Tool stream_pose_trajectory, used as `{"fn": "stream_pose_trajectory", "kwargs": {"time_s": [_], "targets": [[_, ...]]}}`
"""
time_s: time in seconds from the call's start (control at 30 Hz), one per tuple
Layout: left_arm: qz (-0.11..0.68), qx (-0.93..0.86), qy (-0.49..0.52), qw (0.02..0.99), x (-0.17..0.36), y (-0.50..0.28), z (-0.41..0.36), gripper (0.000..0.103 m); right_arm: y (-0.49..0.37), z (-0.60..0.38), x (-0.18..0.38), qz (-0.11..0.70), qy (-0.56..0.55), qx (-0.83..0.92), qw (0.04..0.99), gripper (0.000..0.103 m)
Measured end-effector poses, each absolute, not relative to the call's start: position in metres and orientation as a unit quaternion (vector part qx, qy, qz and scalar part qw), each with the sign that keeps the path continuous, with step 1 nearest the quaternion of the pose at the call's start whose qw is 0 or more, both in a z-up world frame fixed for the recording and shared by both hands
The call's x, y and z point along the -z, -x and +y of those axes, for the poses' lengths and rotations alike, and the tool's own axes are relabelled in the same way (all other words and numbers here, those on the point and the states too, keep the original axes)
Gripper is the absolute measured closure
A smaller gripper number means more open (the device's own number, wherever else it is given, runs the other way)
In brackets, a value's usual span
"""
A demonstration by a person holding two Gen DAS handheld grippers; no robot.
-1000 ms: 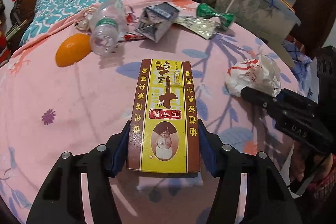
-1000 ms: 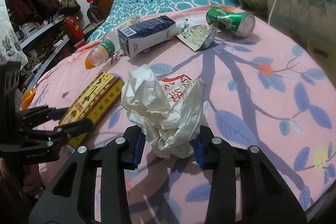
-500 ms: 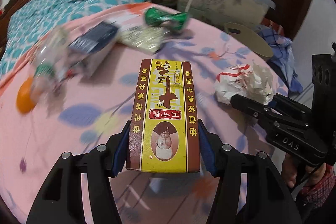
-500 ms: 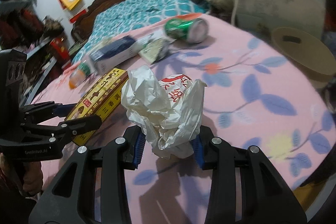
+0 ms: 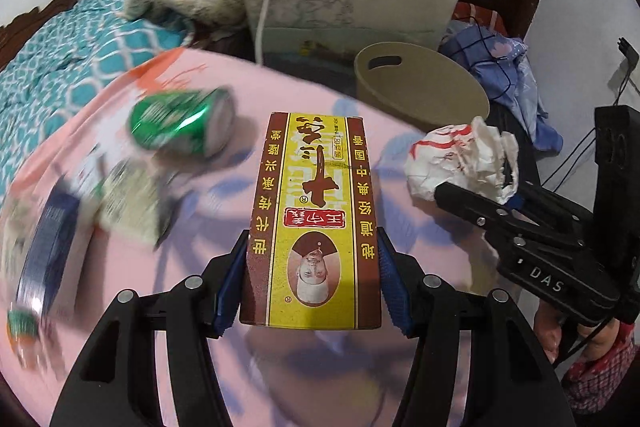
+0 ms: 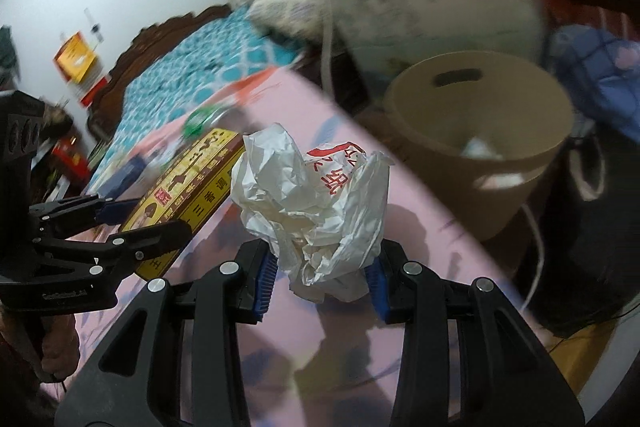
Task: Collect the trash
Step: 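Carry the box and tissue to the wastebasket and release both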
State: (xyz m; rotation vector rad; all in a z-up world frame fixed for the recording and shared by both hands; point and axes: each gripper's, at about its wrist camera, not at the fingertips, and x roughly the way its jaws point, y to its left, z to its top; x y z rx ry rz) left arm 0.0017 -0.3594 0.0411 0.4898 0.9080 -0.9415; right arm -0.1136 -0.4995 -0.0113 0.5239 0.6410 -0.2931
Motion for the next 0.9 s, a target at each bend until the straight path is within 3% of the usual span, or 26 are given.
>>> {"fn": "stream_pose_trajectory", "kwargs": {"time_s": [0.5, 0.6, 0.73, 0.83, 0.9], "targets": [[0.390, 0.459, -0.287, 0.745, -0.031, -0.005, -0.533, 0.047, 0.119, -0.644, 0.023, 0.290, -0.296, 0.223, 0.882, 0.062], [0.392, 0.456, -0.293, 0.743, -0.024, -0.007, -0.552, 0.047, 0.114, -0.656, 0.030, 0.297, -0.296, 0.225, 0.879, 0.059], [0.395, 0.449, -0.296, 0.745, -0.018, -0.012, -0.568, 0.045, 0.112, -0.660, 0.035, 0.299, -0.303, 0.228, 0.876, 0.044], [0.386, 0.437, -0.302, 0.754, -0.017, -0.013, -0.572, 0.035, 0.115, -0.659, 0.033, 0.292, -0.299, 0.236, 0.877, 0.042], [0.379, 0.434, -0.302, 0.759, -0.019, -0.013, -0.569, 0.034, 0.118, -0.656, 0.031, 0.287, -0.300, 0.238, 0.878, 0.041]]}}
